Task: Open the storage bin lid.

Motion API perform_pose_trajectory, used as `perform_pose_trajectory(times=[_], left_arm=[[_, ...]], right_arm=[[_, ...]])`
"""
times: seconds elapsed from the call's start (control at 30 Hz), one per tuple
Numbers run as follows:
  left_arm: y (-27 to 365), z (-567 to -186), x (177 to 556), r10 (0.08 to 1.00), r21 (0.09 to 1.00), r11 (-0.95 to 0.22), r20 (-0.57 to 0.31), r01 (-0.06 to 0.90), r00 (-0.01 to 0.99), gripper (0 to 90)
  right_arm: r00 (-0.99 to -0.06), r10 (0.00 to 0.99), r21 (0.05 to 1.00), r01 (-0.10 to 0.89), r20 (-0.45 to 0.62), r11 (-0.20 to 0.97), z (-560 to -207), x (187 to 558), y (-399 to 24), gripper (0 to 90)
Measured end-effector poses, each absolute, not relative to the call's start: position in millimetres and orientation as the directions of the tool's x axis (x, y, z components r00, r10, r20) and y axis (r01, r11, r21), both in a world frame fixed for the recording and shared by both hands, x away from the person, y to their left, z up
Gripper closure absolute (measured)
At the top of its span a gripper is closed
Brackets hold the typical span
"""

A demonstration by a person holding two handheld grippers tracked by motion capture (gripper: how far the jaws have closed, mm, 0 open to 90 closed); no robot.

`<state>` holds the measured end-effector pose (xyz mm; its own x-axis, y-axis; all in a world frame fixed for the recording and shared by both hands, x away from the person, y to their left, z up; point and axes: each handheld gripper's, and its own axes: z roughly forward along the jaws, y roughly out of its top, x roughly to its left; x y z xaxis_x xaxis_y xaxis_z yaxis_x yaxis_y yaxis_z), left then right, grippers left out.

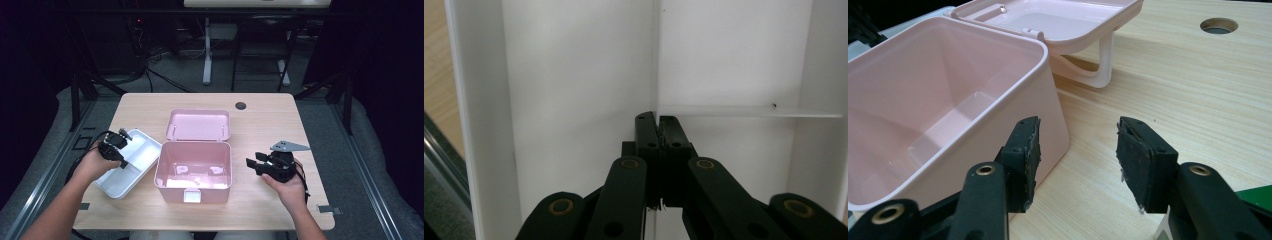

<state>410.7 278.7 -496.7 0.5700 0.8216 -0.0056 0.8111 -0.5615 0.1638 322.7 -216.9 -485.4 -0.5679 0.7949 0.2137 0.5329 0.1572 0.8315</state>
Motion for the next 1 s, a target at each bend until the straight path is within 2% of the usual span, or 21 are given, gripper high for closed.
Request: perform_pose_trajectory(times=[0.33,0.53,0.6,0.67,0.73,1.0], left_arm=[[281,-534,418,0.838,0.135,-0.538,-0.021,0.832,0.545,89.3],[283,-541,416,0.839,0.168,-0.536,-0.004,0.827,0.544,89.0],[284,-541,414,0.836,0.169,-0.54,-0.011,0.825,0.549,84.6],[284,-541,410,0.833,0.173,-0.541,-0.019,0.823,0.552,76.3],[286,-538,406,0.836,0.204,-0.532,-0.026,0.822,0.547,70.9],[296,-513,393,0.837,0.252,-0.531,0.003,0.809,0.548,55.9]], right_arm=[[-0.617,0.759,0.844,0.504,0.206,0.181,-485,323,-214,46.4],[-0.627,0.757,0.856,0.479,0.181,0.192,-483,325,-215,45.1],[-0.623,0.762,0.846,0.492,0.177,0.206,-482,327,-216,45.1],[-0.621,0.769,0.832,0.501,0.152,0.24,-479,327,-217,42.7],[-0.616,0.777,0.807,0.522,0.131,0.278,-475,328,-218,42.2],[-0.64,0.768,0.636,0.585,-0.02,0.503,-457,339,-211,35.6]])
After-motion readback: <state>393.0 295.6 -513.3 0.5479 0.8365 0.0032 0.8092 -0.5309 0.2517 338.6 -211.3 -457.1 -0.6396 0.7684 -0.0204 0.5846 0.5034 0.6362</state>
